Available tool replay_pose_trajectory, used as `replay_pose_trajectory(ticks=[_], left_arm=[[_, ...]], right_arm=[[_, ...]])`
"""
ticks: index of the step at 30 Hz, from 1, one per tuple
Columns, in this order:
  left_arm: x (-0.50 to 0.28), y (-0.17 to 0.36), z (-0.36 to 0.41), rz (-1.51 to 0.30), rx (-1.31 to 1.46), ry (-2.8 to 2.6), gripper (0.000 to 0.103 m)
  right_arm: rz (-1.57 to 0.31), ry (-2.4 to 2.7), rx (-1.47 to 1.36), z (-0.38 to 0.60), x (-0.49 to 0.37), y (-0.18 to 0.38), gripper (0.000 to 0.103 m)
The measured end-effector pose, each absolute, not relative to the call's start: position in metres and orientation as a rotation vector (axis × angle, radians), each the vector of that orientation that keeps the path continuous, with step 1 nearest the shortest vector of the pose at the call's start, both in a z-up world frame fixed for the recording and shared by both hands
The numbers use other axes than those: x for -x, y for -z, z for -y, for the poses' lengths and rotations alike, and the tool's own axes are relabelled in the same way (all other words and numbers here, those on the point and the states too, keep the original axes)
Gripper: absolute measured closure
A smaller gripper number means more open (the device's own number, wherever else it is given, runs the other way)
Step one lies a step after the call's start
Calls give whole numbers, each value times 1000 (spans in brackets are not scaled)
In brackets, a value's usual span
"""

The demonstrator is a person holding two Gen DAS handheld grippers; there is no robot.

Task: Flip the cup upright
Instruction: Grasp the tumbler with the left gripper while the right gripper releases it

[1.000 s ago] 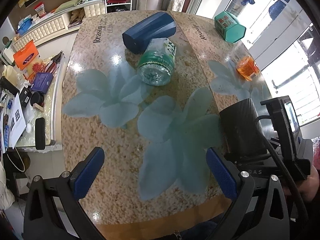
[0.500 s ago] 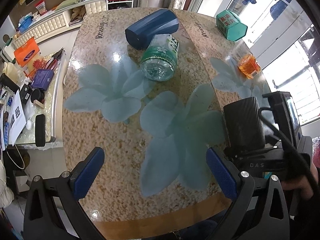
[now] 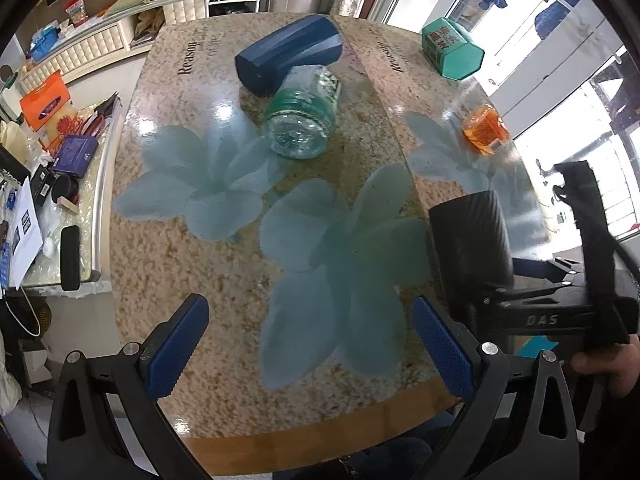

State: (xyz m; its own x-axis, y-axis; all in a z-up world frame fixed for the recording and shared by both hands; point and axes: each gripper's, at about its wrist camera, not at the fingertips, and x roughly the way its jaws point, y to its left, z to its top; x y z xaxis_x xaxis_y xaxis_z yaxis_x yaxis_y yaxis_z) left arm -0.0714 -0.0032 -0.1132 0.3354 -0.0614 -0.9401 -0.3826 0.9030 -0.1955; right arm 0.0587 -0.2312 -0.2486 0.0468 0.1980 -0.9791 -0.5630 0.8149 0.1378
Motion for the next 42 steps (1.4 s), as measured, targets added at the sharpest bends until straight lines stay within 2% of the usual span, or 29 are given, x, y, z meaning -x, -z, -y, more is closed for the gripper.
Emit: replay_pose_trajectory(ticks=[11, 24, 32, 42], left_arm=[[52, 93, 36, -1237, 366, -185, 1], [9, 79, 84, -1262, 368, -251, 1], [-15, 95, 117, -1306, 398, -289, 1], [-45, 123, 135, -1372, 436, -334, 1]], right_arm=[[-1328, -611, 182, 279, -88, 188, 0], [-1301, -750, 161, 333, -128, 161, 0], [-1330, -806, 150, 367, -155, 166, 0], [-1385, -816, 122, 394, -175, 200, 0]])
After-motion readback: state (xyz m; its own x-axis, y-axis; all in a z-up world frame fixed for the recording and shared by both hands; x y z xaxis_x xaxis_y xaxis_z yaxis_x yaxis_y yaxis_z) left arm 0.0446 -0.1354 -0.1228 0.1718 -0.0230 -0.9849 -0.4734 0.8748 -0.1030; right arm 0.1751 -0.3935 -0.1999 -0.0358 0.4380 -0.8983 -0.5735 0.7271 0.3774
